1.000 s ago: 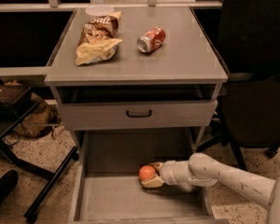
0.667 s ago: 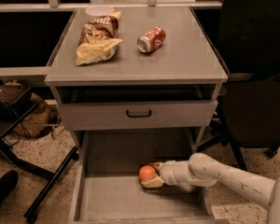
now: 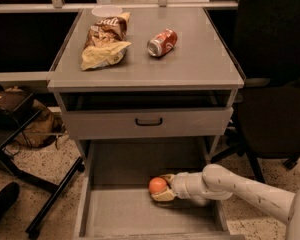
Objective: Place orange into middle drawer
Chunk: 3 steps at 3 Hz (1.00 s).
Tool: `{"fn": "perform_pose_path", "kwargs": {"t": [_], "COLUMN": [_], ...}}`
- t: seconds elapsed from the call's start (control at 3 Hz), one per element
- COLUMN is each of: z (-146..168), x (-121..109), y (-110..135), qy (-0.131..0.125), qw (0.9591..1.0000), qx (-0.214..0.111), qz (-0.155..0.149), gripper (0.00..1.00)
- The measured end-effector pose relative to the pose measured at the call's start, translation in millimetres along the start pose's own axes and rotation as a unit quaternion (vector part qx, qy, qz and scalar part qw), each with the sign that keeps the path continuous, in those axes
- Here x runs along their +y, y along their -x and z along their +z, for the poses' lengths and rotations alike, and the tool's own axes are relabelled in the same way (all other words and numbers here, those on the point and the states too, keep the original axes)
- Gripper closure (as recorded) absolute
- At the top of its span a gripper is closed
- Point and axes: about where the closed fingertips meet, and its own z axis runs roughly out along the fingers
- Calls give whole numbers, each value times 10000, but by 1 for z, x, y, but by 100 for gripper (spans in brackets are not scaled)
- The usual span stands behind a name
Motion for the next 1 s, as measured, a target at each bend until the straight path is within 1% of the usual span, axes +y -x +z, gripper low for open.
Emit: {"fn": "perform_pose_path", "kwargs": {"t": [0.33, 0.67, 1.0], "z": [0, 0, 0], "x": [0, 0, 0], "y": [0, 0, 0], "qy": [0, 1, 1], "qw": [10000, 10000, 10000], "qx": [0, 0, 0], "qz": [0, 0, 0], "gripper": [12, 0, 0]}}
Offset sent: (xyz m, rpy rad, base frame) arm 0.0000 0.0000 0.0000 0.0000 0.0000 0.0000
